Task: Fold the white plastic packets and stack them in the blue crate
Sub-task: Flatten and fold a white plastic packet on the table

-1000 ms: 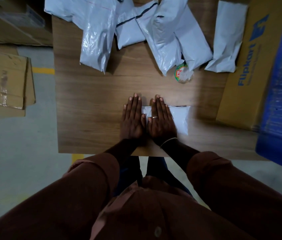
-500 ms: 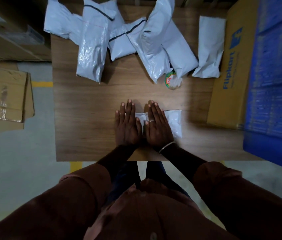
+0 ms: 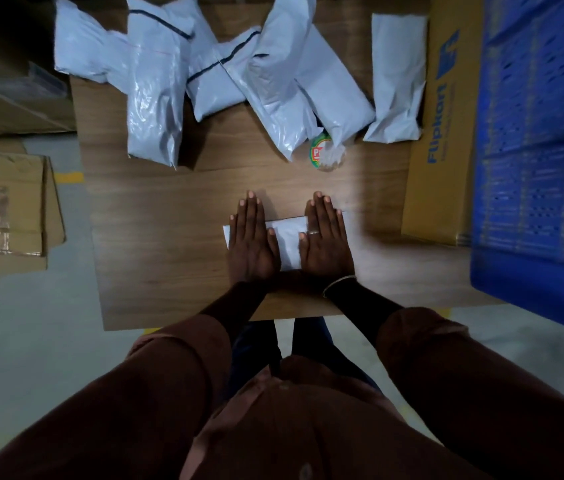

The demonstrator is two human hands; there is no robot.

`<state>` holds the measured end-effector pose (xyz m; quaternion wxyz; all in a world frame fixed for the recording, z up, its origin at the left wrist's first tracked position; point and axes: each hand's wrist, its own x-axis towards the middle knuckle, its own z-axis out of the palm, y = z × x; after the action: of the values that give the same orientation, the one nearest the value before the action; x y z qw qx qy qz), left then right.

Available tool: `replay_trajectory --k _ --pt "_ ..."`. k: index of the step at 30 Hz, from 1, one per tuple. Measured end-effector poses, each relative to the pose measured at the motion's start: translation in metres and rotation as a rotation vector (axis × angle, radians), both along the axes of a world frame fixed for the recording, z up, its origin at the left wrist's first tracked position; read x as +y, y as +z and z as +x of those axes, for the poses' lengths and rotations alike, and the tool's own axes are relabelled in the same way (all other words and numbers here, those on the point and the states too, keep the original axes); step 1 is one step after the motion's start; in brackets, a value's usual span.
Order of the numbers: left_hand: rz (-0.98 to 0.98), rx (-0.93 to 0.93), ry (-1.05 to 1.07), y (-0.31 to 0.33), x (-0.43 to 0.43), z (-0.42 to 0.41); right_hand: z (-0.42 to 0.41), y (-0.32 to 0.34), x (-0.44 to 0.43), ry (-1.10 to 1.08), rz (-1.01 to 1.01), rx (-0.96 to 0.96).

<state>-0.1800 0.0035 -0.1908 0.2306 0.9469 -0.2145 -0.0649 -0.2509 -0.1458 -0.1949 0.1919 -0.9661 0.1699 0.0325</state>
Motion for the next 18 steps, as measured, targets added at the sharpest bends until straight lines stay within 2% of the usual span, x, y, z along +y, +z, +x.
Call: replay_trajectory --k 10,15,18 --pt "-0.041 -0.024 -0.041 -0.002 0.003 0.001 0.000 -0.001 0.001 -0.001 0.026 -0.087" --pt "-0.032 0.058 -0.107 0.005 0.009 0.007 0.000 0.008 -0.001 0.022 0.047 -0.119" --pt "-0.035 0.084 -0.152 0.020 0.013 0.015 0.003 0.021 -0.007 0.100 -0.019 -0.092"
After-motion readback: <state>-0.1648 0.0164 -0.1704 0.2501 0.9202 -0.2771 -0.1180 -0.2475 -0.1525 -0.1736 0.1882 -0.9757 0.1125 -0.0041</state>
